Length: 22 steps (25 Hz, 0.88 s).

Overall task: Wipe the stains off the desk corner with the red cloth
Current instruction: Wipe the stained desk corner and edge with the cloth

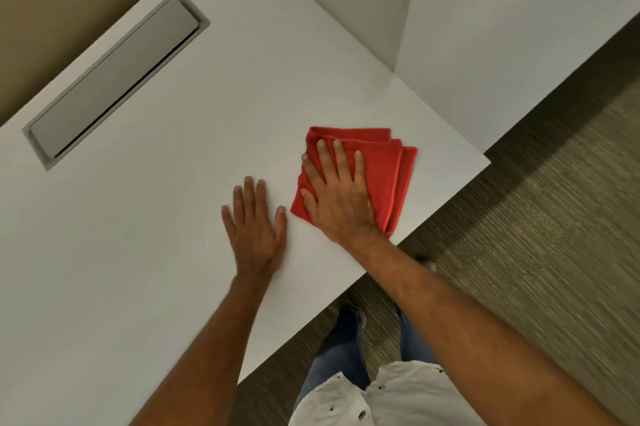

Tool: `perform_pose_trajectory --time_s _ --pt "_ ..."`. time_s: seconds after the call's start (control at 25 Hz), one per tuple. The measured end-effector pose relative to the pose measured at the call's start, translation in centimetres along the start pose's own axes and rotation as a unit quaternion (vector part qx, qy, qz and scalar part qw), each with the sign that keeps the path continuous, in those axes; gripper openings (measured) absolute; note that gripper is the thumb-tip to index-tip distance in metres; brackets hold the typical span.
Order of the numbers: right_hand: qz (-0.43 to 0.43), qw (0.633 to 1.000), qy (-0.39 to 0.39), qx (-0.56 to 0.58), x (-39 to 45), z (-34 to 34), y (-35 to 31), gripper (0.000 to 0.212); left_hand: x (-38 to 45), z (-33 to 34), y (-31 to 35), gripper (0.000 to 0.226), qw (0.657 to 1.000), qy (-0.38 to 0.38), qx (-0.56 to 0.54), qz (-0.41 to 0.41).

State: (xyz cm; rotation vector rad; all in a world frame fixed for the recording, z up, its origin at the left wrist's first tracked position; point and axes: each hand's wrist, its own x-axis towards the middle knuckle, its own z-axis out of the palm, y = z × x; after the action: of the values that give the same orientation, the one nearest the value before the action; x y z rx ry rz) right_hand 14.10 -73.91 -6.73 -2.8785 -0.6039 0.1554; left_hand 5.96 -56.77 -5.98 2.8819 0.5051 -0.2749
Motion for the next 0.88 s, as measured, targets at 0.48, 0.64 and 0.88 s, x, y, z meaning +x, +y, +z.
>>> perform_pose_trajectory --time_s 0.48,0.64,0.88 --pt "-0.125 0.991 -0.036 -0.043 -9.5 1.1 -4.6 0.067 -4.4 0.6 -3.4 0.072 0.998 0.018 -0.033 -0.041" --pt "-0.115 0.991 -0.051 -0.052 -9.3 0.4 -2.8 0.067 -4.6 0.3 -3.1 0.072 0.999 0.001 -0.049 -0.019" --pt "0.039 0.998 0.024 0.045 -10.0 -2.0 0.3 0.076 -6.3 -0.8 1.3 0.067 0.992 -0.040 -0.110 0.052"
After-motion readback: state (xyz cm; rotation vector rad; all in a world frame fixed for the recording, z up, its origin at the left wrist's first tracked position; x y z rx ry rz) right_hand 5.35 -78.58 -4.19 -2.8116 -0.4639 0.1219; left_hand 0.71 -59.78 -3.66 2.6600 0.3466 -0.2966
